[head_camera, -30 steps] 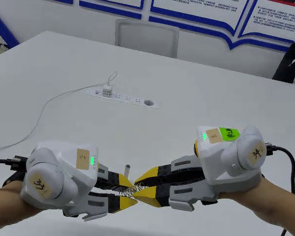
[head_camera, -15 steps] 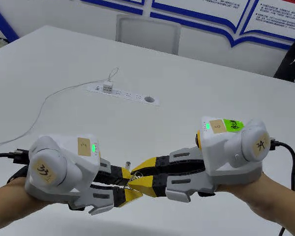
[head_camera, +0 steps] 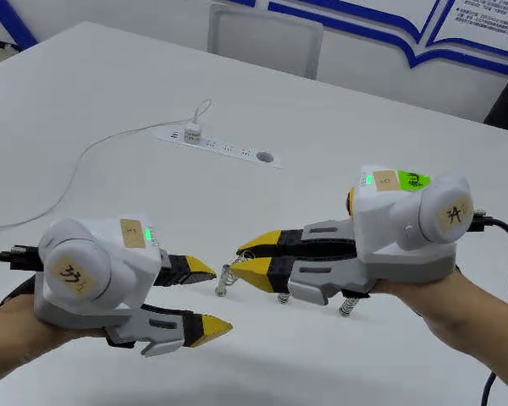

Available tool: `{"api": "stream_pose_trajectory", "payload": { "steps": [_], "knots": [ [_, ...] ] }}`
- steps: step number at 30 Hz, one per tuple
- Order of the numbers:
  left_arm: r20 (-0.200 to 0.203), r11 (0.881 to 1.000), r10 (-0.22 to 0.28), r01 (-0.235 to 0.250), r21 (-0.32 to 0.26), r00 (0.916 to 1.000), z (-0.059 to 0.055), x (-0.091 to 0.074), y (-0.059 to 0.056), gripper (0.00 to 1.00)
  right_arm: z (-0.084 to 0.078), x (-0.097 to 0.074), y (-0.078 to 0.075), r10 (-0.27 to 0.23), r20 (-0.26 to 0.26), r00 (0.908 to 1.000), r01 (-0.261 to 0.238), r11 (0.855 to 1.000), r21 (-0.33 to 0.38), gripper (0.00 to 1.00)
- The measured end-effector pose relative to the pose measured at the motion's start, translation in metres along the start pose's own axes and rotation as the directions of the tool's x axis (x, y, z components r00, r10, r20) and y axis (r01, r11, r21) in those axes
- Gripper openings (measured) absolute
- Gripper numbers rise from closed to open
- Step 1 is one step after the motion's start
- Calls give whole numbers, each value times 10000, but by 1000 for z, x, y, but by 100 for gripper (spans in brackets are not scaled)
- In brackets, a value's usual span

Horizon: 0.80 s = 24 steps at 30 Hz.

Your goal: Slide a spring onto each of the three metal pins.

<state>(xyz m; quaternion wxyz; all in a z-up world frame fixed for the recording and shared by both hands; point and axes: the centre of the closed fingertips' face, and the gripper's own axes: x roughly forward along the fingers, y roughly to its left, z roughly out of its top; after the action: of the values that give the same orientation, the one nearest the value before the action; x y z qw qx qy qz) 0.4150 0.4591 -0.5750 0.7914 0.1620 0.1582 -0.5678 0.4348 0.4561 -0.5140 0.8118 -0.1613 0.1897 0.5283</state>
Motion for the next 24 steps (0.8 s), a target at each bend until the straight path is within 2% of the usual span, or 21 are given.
{"api": "stream_pose_trajectory", "payload": {
  "steps": [3,8,13,18,24],
  "knots": [
    [3,9986,179,-178,-500,9998,-4,-5,5,45,-2,1,-13,-353,-187,9992,354,9994,62,11],
    [122,9955,514,-503,-808,9986,-9,-16,12,52,-4,5,-31,-755,-347,9965,757,9971,56,11],
    [24,9912,724,-717,-1113,9974,-17,-19,17,57,-12,14,-49,-1097,-704,9915,1129,9927,432,11],
    [-34,9887,705,-703,-1326,9975,-21,-19,16,63,-21,21,-54,-1088,-910,9899,1189,9863,1143,11],
    [-72,9872,546,-551,-1499,9985,-24,-17,13,64,-29,30,-57,-1025,-1067,9890,1171,9830,1411,11]
  ]
}}
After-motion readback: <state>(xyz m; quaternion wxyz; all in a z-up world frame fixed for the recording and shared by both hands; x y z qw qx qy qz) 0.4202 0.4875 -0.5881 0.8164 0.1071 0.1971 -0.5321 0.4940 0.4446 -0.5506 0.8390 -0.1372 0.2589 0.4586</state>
